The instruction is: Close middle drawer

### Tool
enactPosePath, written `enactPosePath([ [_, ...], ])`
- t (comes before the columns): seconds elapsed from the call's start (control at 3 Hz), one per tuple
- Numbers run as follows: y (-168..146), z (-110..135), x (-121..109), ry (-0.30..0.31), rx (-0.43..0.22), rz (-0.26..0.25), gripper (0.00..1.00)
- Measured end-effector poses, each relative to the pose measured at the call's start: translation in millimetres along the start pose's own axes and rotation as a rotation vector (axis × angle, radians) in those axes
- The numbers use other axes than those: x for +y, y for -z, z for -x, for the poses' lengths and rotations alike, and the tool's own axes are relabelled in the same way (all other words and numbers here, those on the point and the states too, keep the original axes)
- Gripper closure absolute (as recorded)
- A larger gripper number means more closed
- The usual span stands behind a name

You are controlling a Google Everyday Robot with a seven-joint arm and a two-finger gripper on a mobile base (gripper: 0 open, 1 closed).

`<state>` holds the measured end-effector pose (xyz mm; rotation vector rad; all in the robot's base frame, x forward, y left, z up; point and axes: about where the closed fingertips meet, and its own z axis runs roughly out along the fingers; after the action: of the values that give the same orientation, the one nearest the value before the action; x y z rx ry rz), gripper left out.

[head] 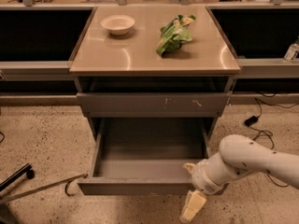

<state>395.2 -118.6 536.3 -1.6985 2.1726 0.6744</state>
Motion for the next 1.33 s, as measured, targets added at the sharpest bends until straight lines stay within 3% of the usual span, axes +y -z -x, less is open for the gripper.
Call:
enactPosePath([
  [0.33,-36.1,-20.7,-5.0,-0.033,-0.028,-0.020,0.00],
  [0.67,-35.2,-19.2,-4.9,-0.030,-0.026,-0.016,0.00],
  [1.33,-79.2,-30.6,13.5,-0.059,-0.050,0.093,0.00],
])
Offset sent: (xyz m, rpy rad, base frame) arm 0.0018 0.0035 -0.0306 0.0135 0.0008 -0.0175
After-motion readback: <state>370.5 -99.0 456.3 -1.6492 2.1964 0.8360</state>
